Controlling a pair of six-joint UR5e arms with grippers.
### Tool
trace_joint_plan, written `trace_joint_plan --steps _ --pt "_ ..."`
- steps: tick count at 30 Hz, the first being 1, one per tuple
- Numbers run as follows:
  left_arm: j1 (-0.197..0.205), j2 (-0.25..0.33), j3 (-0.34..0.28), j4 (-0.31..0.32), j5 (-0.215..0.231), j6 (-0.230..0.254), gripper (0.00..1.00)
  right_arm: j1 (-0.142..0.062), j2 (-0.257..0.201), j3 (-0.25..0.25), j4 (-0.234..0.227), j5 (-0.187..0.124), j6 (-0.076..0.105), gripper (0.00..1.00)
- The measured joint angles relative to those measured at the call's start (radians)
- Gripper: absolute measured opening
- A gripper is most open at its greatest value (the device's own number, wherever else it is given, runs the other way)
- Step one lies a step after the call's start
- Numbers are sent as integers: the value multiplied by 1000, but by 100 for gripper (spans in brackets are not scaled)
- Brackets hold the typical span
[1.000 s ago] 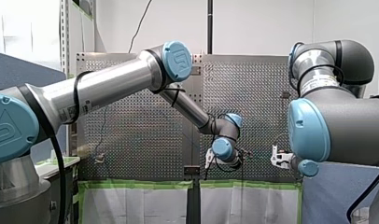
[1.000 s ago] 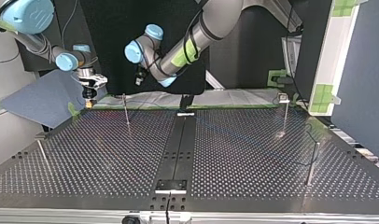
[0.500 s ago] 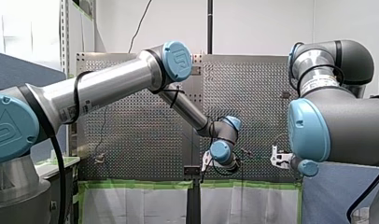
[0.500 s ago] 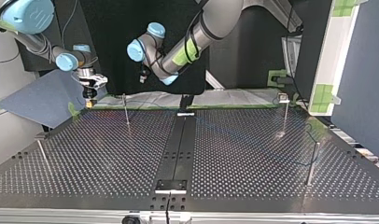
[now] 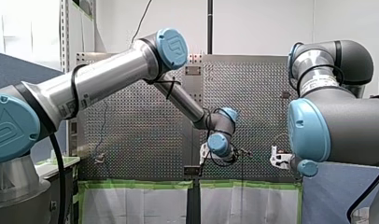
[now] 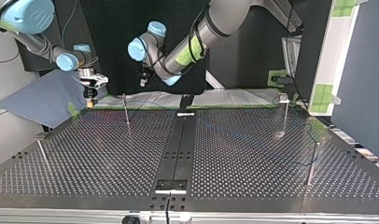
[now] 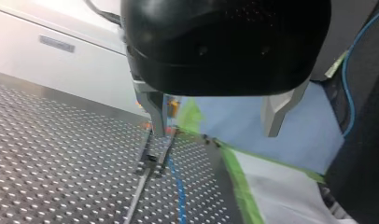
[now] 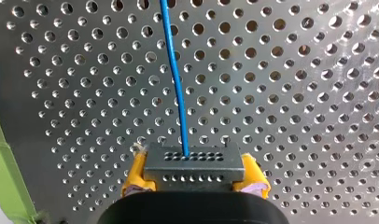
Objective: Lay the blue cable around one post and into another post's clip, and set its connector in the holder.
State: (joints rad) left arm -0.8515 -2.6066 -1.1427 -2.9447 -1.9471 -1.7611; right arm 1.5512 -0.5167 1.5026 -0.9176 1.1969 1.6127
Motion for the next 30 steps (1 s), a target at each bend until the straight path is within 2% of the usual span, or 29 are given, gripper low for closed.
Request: trace_joint_plan --steps 6,13,19,26,30 --pt "-6 43 -50 8 0 0 100 1 0 0 1 0 0 0" --pt "-8 53 -101 14 1 -4 100 2 0 0 10 -1 -8 0" --pt "-4 53 -108 29 3 -17 100 4 0 3 46 -15 -48 0" --pt "4 54 -108 31 4 -17 100 -2 -9 45 102 -72 -111 0" --pt "9 54 -109 31 5 -18 100 -9 -36 82 99 -93 -149 0"
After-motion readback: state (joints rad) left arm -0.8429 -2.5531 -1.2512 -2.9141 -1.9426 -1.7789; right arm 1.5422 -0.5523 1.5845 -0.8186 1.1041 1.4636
